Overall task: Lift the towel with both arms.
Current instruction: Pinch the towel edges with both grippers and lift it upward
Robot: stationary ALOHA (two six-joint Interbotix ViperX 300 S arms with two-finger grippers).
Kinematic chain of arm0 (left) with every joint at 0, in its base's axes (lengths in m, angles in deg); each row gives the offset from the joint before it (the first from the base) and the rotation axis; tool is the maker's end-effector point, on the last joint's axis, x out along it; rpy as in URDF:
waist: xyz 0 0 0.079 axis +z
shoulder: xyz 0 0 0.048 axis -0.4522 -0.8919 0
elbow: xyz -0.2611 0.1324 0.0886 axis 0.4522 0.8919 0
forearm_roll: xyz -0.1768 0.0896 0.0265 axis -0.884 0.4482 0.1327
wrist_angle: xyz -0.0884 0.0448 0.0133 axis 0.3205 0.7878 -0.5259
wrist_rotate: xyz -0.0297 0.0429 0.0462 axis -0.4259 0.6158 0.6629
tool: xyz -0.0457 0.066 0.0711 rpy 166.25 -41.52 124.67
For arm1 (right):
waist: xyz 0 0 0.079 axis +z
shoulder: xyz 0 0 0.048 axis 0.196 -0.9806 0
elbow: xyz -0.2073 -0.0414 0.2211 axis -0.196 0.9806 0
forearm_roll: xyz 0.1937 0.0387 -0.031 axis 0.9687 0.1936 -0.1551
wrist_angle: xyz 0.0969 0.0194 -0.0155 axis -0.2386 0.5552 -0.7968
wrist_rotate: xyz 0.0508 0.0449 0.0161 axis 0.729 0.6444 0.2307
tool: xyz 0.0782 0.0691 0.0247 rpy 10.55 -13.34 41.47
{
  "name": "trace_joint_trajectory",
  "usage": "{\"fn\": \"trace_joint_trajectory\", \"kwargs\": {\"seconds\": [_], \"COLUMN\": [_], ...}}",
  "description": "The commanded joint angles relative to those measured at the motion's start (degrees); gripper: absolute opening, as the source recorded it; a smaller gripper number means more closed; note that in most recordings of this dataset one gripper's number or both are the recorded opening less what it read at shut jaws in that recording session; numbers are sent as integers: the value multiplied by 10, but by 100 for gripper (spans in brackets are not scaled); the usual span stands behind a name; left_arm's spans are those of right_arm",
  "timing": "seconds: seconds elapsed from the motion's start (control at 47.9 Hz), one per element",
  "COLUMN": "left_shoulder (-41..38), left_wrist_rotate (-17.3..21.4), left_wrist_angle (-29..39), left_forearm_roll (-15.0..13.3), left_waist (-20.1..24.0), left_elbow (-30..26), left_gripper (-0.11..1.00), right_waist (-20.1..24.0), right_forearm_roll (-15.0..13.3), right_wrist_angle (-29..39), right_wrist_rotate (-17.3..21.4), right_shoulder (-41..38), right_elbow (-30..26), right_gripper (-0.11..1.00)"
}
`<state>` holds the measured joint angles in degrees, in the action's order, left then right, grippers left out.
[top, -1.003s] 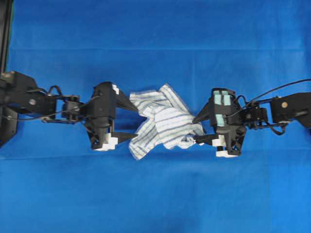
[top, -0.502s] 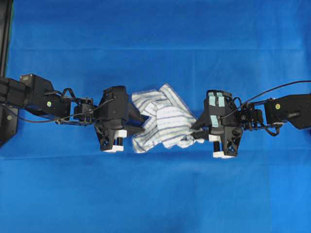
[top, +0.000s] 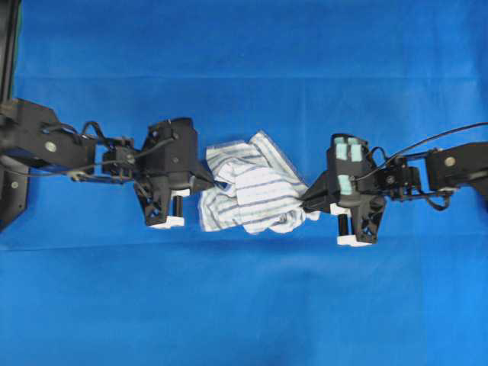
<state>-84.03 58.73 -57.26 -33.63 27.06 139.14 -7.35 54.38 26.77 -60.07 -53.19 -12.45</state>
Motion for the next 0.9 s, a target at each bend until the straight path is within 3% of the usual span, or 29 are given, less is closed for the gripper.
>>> {"fn": "trace_joint_trajectory", "kwargs": {"seconds": [0.0, 0.397, 0.878], "left_shoulder": [50, 208, 301], "left_wrist_rotate": [-1, 5, 69], "left_wrist_angle": [25, 151, 294], "left_forearm_roll": [-1, 0, 1], "left_waist": [9, 54, 58], "left_elbow": [-9, -40, -161], "left_gripper": [1, 1, 1], "right_waist": [-4, -47, -62], "right_forearm_roll": [2, -6, -54], "right_wrist_angle": [21, 148, 312], "right_wrist_rotate": [-1, -7, -10], "right_shoulder": [49, 183, 255], "right_elbow": [-15, -68, -210], "right_gripper": [6, 6, 6]}}
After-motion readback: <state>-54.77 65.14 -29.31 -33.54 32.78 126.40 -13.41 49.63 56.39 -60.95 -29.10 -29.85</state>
